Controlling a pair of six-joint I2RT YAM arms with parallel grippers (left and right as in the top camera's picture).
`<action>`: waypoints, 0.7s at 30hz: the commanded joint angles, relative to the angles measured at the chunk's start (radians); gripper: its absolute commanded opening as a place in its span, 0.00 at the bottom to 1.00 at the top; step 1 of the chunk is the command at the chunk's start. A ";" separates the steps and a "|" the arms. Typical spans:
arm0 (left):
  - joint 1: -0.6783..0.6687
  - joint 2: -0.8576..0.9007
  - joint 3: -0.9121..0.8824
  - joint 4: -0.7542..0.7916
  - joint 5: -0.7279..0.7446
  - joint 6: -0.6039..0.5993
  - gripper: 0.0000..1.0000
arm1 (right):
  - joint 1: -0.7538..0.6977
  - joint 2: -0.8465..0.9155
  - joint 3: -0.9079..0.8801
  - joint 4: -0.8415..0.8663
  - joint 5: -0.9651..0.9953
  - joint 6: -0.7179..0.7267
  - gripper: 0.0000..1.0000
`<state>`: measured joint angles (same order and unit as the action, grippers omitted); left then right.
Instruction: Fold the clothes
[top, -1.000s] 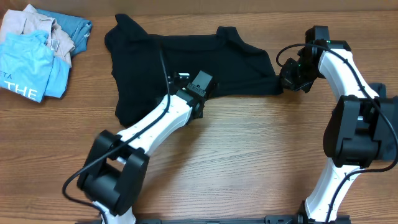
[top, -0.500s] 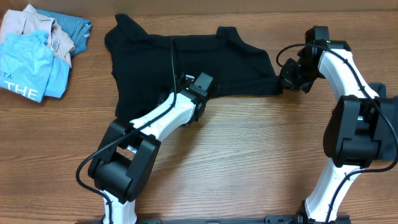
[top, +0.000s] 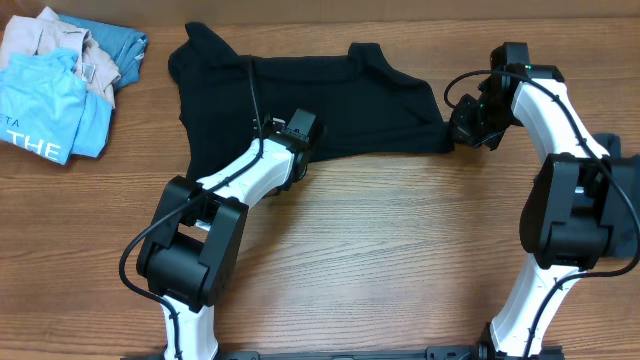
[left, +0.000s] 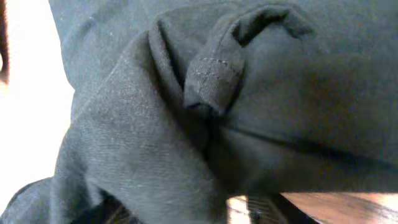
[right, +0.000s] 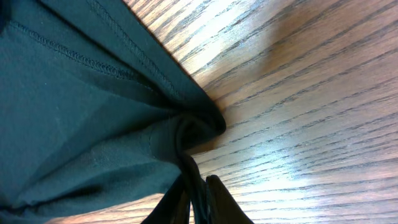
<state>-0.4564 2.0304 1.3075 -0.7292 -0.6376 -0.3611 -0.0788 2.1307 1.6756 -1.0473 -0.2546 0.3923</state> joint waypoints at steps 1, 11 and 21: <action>-0.006 0.016 -0.001 -0.005 -0.024 -0.006 0.45 | -0.009 -0.029 0.028 0.002 0.000 0.005 0.13; -0.009 0.015 0.113 -0.095 -0.023 -0.022 0.16 | -0.009 -0.029 0.028 0.011 0.000 0.005 0.13; -0.009 0.015 0.164 -0.138 -0.023 -0.042 0.08 | -0.009 -0.029 0.028 0.010 0.000 0.005 0.13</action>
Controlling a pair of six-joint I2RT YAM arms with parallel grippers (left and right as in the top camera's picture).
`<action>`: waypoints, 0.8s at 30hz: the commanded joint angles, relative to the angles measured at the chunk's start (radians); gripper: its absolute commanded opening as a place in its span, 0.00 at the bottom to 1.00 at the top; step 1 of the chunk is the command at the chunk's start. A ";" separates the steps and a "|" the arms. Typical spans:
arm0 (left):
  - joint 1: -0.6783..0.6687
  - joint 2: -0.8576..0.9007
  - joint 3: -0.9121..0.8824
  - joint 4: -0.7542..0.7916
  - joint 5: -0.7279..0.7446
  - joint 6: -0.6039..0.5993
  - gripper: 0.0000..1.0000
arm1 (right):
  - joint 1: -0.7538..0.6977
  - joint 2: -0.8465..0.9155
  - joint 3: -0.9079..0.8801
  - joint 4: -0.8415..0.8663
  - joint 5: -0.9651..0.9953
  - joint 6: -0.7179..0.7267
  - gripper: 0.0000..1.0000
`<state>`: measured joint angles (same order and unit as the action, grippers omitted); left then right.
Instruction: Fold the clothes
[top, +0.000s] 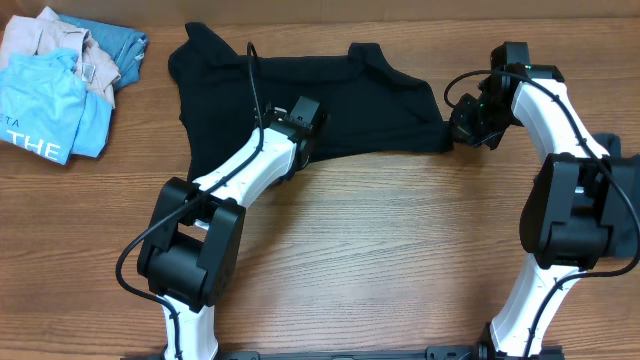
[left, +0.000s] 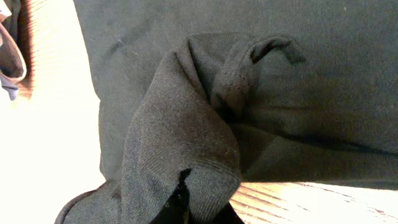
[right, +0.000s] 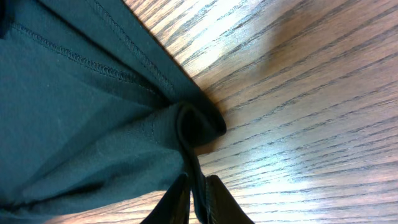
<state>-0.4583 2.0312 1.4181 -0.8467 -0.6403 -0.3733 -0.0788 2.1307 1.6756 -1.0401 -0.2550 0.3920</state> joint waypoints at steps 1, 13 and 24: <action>-0.007 0.014 0.071 -0.035 -0.021 -0.034 0.08 | -0.009 -0.029 0.028 0.002 0.000 0.005 0.13; -0.007 0.014 0.111 -0.072 0.035 -0.034 0.30 | -0.009 -0.029 0.028 0.002 0.000 0.005 0.13; -0.008 0.014 0.120 -0.050 0.069 -0.038 0.04 | -0.009 -0.029 0.028 -0.010 -0.001 0.006 0.07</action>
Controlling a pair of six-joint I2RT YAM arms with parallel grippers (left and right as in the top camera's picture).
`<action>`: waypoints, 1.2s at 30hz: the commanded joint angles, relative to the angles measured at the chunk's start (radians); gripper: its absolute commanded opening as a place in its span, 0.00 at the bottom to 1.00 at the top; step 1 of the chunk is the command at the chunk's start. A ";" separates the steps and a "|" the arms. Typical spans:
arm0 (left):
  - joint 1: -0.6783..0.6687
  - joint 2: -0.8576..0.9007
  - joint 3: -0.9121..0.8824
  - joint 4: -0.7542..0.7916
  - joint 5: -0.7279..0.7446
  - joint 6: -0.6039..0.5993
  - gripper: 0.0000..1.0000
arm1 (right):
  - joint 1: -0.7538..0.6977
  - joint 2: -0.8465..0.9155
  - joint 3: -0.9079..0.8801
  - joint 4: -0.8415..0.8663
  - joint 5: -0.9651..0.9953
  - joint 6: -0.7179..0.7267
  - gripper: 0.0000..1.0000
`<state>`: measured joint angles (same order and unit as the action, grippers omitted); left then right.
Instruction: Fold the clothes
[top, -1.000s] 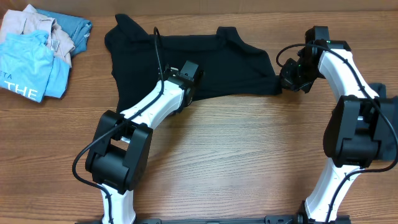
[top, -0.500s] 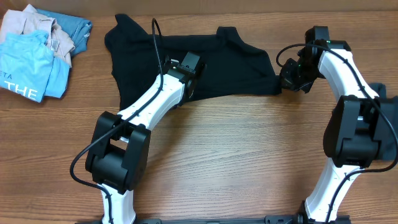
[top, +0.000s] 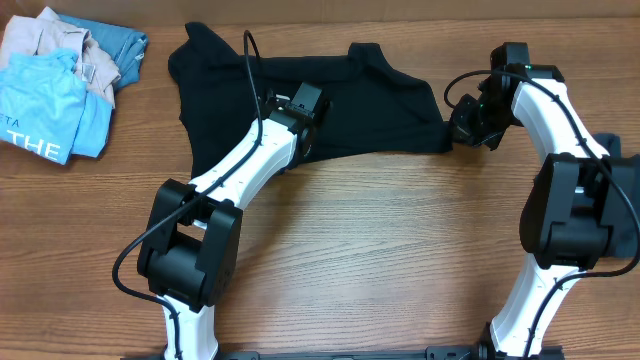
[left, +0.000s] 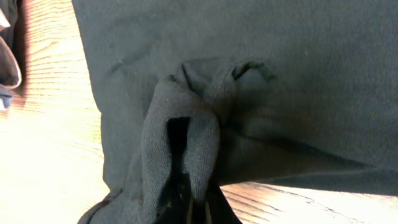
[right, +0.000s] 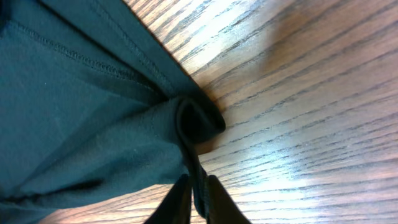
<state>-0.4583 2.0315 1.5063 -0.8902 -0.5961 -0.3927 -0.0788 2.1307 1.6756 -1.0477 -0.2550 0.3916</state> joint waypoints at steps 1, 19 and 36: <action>-0.008 0.014 0.053 -0.034 0.038 -0.043 0.04 | -0.009 -0.029 0.028 -0.006 -0.002 0.006 0.04; -0.005 -0.116 0.216 -0.152 0.179 -0.058 0.04 | -0.020 -0.029 0.026 -0.101 0.132 0.028 0.85; -0.005 -0.116 0.216 -0.153 0.179 -0.057 0.04 | -0.018 -0.027 -0.123 0.157 -0.087 0.032 0.05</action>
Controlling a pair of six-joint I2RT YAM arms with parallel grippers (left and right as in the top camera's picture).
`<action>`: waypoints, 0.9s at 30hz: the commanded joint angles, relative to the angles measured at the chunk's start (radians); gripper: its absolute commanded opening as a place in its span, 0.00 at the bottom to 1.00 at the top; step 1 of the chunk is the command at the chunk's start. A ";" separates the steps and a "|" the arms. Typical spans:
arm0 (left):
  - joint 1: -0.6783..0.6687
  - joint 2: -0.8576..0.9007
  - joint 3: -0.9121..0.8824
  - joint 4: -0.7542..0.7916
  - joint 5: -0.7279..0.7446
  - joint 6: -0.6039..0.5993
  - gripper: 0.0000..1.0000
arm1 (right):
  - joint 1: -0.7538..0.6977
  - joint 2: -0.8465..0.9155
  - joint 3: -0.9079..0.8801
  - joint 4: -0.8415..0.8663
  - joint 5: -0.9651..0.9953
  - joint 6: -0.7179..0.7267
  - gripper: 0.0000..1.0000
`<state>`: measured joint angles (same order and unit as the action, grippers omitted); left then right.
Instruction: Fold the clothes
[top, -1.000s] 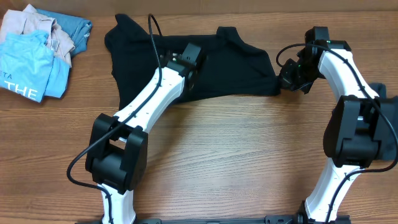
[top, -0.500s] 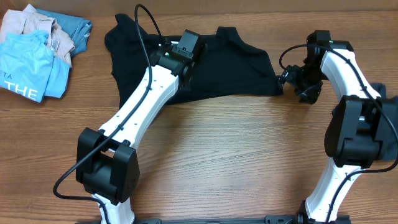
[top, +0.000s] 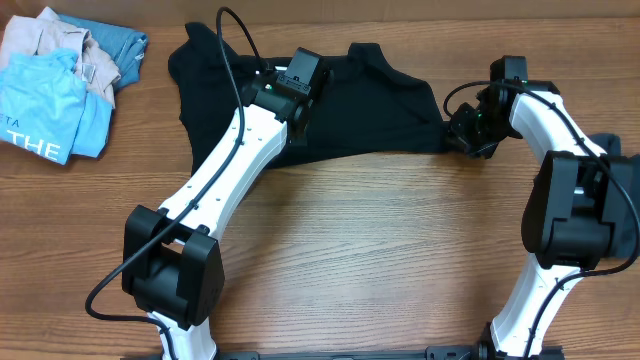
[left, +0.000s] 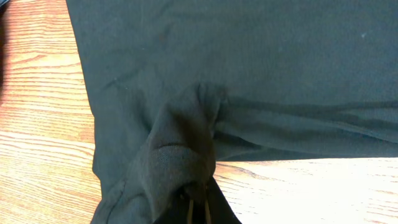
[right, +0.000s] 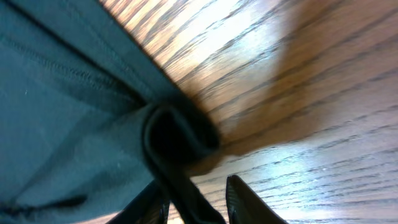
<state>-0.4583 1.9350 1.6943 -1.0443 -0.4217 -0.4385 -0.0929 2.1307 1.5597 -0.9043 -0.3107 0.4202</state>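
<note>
A black shirt (top: 370, 110) lies spread along the far side of the table. My left gripper (top: 300, 72) is over the shirt's upper middle. In the left wrist view the left gripper (left: 198, 210) is shut on a raised fold of the shirt's cloth (left: 180, 149), which hangs in a ridge over the flat part. My right gripper (top: 468, 128) is at the shirt's right corner. The right wrist view shows the right gripper (right: 198, 194) with its fingers apart. The bunched corner (right: 177, 134) and a strip of cloth lie between them.
A pile of clothes sits at the far left corner, with a light blue shirt (top: 45, 110) in front and beige and blue pieces (top: 80, 45) behind. A dark object (top: 612, 145) shows at the right edge behind the right arm. Bare wood table (top: 380, 250) fills the near half.
My left gripper has moved farther across the shirt toward its far edge, still holding the fold. The right gripper's fingers, shut on the corner before, now stand apart.
First my left gripper held the shirt's near hem at the lower middle and the right gripper pinched the right corner. At each later moment the left one stood farther over the shirt with the cloth. Now it is near the collar side, and the right gripper has opened.
</note>
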 joint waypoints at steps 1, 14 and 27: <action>-0.005 -0.019 0.028 0.001 0.005 -0.011 0.04 | -0.003 -0.027 -0.007 0.018 -0.032 0.004 0.04; -0.007 -0.060 0.619 -0.389 0.026 0.027 0.04 | -0.004 -0.382 0.225 -0.086 -0.064 0.029 0.04; -0.007 -0.283 1.092 -0.561 0.107 -0.044 0.04 | -0.004 -0.483 0.833 -0.279 -0.024 0.031 0.04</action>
<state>-0.4583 1.7290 2.7647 -1.6367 -0.3279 -0.4377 -0.0925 1.6726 2.3302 -1.2148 -0.3428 0.4446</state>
